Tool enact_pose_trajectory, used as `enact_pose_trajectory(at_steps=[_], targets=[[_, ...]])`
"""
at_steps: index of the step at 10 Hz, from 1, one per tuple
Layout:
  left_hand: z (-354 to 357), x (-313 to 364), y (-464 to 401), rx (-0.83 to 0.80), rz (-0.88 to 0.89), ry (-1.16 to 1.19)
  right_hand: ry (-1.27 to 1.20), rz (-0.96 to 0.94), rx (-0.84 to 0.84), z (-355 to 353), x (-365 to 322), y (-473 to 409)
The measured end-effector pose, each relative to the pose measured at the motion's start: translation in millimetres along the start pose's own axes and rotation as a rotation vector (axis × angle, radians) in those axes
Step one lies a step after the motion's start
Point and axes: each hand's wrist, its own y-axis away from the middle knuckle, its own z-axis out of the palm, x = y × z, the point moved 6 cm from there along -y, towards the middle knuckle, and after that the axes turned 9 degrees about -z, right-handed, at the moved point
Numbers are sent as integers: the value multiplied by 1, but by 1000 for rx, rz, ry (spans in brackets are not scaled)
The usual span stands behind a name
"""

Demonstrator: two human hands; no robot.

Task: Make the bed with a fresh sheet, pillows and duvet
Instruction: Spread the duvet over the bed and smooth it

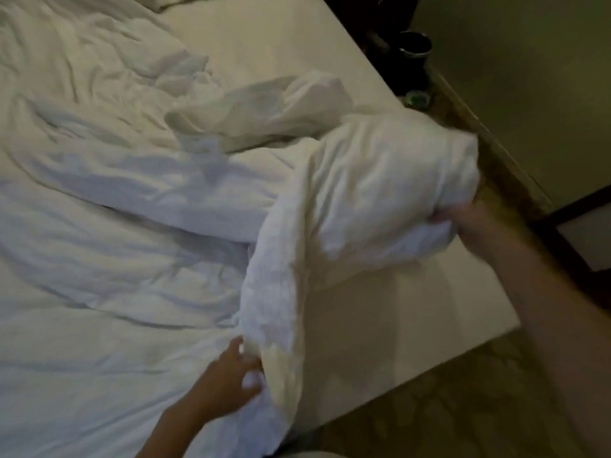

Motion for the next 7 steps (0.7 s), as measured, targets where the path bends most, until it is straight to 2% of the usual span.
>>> enact_pose_trajectory(at_steps=[1,2,3,4,5,6,7], targets=[[-38,28,-40,372,10,333,274,365,-99,-19,130,26],[-66,59,-80,448,-113,518,442,430,-297,-12,146,30],[-79,91,-102,417,-190,495,584,466,-543,-32,145,16],[-59,135,-101,236,-205,278,616,368,-458,-66,115,-28],[-5,187,-79,-48,-188,280,282,371,-240,-81,78,-53],[89,235,-42,-321,-170,43,22,500,-282,-67,57,-58],[179,277,-15,-388,-9,-316,22,522,-399,-53,57,-43]])
